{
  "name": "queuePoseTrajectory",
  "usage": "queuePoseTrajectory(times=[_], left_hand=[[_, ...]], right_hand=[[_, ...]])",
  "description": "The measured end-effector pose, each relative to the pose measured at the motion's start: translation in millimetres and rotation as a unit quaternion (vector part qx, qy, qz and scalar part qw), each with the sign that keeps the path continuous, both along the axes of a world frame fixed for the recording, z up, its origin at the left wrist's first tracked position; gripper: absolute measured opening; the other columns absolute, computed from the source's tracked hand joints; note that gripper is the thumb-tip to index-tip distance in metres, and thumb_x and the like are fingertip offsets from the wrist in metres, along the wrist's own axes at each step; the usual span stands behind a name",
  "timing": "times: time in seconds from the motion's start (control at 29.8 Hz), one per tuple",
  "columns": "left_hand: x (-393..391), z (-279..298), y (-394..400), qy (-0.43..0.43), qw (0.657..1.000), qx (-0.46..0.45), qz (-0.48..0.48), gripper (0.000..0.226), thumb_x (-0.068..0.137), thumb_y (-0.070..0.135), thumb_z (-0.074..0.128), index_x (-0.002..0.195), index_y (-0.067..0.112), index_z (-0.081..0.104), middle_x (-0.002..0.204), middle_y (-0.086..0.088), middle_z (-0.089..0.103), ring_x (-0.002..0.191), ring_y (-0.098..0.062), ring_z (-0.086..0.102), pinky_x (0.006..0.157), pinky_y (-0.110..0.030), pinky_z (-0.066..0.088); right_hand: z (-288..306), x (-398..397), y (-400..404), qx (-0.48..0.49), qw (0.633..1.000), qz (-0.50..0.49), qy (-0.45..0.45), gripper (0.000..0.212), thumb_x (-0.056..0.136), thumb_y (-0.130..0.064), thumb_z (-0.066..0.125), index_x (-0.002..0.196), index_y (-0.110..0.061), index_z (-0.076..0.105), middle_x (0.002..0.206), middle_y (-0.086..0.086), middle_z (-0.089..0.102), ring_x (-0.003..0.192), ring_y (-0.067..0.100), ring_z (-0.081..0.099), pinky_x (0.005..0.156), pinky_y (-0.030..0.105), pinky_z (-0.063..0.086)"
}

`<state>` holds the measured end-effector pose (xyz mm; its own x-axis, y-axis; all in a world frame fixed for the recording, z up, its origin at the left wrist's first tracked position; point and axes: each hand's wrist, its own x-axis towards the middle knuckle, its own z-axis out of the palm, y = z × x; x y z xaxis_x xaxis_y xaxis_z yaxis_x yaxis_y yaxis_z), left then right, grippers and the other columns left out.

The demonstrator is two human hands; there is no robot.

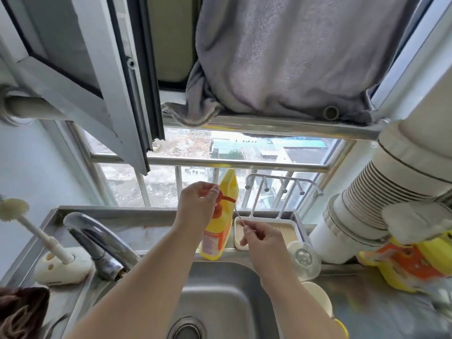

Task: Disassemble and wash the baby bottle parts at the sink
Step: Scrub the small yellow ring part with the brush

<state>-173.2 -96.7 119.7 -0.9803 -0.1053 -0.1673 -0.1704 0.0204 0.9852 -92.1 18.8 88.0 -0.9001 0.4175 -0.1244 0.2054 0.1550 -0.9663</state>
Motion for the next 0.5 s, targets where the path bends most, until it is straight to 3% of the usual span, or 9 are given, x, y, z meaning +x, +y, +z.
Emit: queuePoseTrajectory(times=[0.3, 0.5], left_hand=[[1.1, -3.9, 3.8, -0.001, 1.000, -0.010, 0.000, 0.010, 0.092, 0.020, 0.060, 0.094, 0.013, 0.066, 0.075, 0.003, 0.065, 0.049, -0.002, 0.060, 0.040, -0.014, 0.045], [0.8, -3.5, 4.9, 0.009, 1.000, -0.015, -0.010, 0.010, 0.092, 0.017, 0.059, 0.095, 0.010, 0.065, 0.075, 0.003, 0.063, 0.046, -0.001, 0.057, 0.040, -0.009, 0.042]], right_hand=[[-1.1, 7.8, 0.5, -0.036, 0.999, -0.002, -0.005, 0.023, 0.092, -0.010, 0.054, 0.091, -0.026, 0.070, 0.057, -0.007, 0.061, 0.052, 0.000, 0.052, 0.056, 0.011, 0.042], [2.1, 8.6, -3.2, -0.041, 0.999, 0.002, -0.005, 0.023, 0.092, -0.012, 0.055, 0.088, -0.030, 0.069, 0.060, -0.005, 0.062, 0.059, 0.008, 0.053, 0.056, 0.012, 0.043]])
